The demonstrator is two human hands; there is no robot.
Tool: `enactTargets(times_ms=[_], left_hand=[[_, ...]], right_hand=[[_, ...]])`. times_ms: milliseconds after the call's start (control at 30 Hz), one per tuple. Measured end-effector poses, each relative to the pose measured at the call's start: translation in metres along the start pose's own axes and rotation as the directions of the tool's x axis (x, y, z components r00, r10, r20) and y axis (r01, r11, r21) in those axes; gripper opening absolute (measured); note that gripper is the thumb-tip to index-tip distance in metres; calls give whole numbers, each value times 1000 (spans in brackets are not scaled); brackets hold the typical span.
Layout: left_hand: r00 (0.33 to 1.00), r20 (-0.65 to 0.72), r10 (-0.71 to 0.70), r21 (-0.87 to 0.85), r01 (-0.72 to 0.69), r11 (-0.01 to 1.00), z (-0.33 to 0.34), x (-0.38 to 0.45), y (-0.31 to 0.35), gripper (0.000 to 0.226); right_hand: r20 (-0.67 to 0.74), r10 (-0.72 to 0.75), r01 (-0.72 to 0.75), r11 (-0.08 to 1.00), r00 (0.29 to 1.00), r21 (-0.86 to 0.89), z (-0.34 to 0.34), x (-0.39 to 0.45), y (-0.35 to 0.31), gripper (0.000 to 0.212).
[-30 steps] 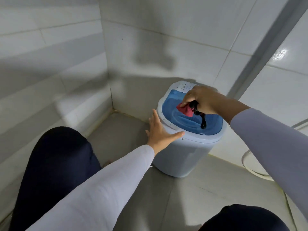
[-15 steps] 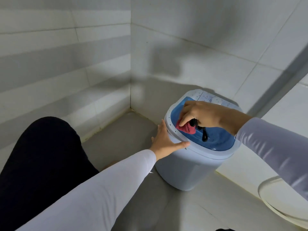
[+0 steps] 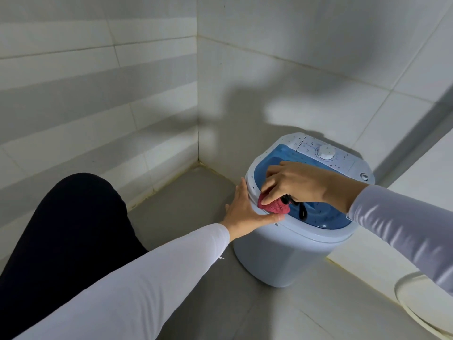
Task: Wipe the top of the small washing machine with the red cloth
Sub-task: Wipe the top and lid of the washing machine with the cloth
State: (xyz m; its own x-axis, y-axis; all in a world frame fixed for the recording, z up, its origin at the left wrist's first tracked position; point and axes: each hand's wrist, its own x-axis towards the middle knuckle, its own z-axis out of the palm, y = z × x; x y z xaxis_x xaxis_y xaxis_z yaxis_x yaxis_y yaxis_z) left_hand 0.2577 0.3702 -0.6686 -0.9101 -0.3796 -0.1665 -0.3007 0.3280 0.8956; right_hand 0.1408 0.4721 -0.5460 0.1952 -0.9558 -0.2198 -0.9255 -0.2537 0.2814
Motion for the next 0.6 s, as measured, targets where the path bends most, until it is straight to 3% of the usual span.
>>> enactTargets(times_ms=[200, 600], left_hand=[[1000, 9, -5, -2, 5, 1000, 0, 1, -2, 145], [999, 44, -7, 6, 7, 1000, -3, 4, -5, 138]], right_hand=[[33, 65, -67, 996, 997, 52, 1, 9, 8, 56], [156, 174, -172, 985, 972, -25, -5, 34, 20, 53]])
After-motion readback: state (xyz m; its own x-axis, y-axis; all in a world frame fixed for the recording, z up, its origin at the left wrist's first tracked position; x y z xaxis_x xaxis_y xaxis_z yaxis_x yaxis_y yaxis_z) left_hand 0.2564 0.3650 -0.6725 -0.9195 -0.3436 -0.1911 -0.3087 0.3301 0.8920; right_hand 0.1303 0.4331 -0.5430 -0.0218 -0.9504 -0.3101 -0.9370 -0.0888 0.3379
